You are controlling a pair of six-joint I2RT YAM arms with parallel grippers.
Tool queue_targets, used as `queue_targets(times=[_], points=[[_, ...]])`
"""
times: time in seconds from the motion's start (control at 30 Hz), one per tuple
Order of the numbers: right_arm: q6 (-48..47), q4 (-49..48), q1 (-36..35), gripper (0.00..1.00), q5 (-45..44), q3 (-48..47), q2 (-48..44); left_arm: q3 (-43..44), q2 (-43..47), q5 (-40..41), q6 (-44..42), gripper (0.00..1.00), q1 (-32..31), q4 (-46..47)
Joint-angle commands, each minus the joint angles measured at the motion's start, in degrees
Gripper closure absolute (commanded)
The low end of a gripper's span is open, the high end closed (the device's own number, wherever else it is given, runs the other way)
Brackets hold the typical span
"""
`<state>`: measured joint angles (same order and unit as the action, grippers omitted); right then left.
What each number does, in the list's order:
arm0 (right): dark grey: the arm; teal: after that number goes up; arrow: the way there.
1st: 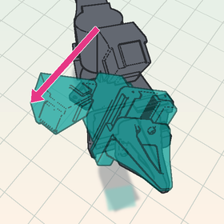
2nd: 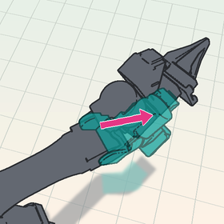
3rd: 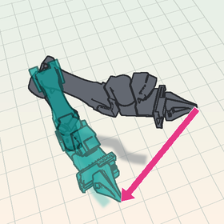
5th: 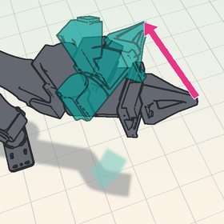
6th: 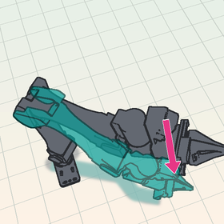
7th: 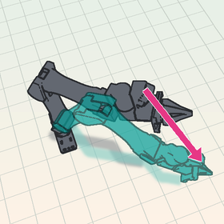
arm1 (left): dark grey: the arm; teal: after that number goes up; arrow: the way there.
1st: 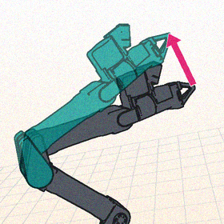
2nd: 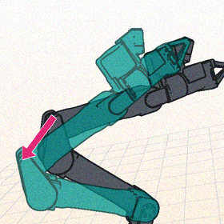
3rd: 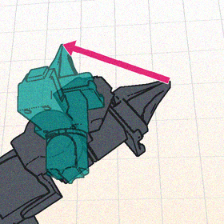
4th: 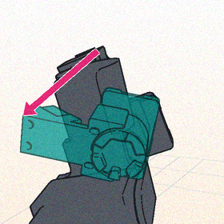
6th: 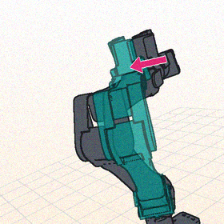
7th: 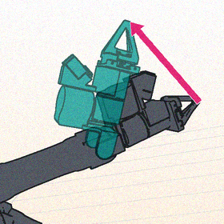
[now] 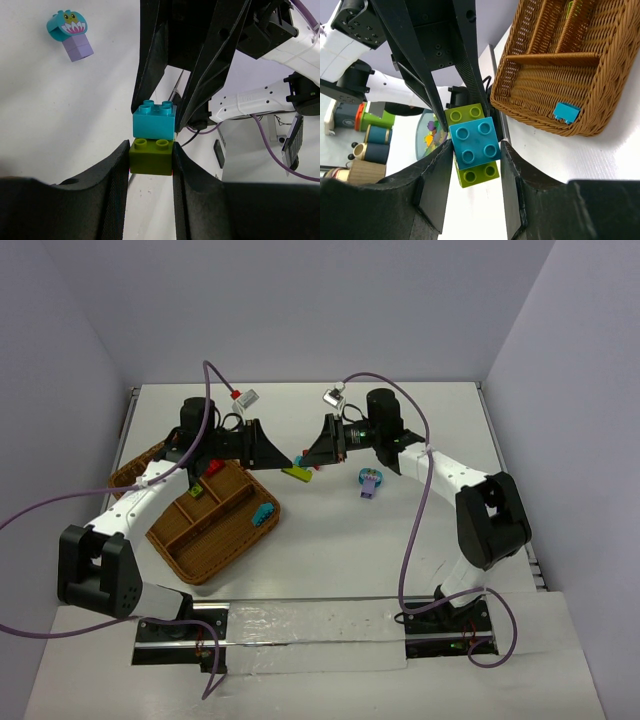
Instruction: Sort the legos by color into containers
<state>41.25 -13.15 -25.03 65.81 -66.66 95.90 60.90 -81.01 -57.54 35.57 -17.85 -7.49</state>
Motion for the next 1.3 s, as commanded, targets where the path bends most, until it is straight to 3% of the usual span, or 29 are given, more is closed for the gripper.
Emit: queue_targets(times=[0.0, 0.27, 0.4, 0.53, 0.63, 0.77, 0.9, 1.03, 1.27], points=[[2.48, -4.63, 0.58, 0.98, -0.22, 0.40, -1.59, 2.20, 1.68, 0.99, -2.05, 1.00, 0.25, 0.23], [1.97, 0.40, 1.92, 1.00, -3.84, 0.26, 0.06, 2.35, 1.25, 1.03, -1.65, 1.00, 0.36, 0.98], [7.63, -6.84, 2.42, 1.00, -4.49, 2.99, 0.52, 2.67, 1.03, 1.14, -1.32, 1.00, 0.36, 1.57], [10.14, -7.78, 3.05, 1.00, -6.96, 4.59, 1.73, 3.68, 0.86, 1.89, -2.94, 1.00, 0.36, -0.99], [10.07, -5.39, 4.00, 1.00, -11.32, 5.15, 1.60, 3.47, 1.29, 2.49, -3.82, 1.00, 0.56, -2.86], [1.85, 11.93, 4.82, 1.00, -26.49, 2.34, 0.59, 0.37, 4.77, 3.90, -5.49, 1.00, 2.59, -7.02], [-1.85, 20.09, 4.82, 1.00, -32.73, 1.01, 0.96, -1.57, 8.64, 11.78, -6.66, 1.00, 7.40, -13.62], [-3.46, 22.96, 4.76, 1.00, -36.95, 1.91, -0.04, -0.38, 10.23, 27.64, -4.08, 1.00, 15.75, -21.33], [-7.07, 27.56, 4.82, 1.00, -41.17, -0.12, -1.77, -0.20, 11.91, 40.04, -3.01, 1.00, 16.44, -29.00]])
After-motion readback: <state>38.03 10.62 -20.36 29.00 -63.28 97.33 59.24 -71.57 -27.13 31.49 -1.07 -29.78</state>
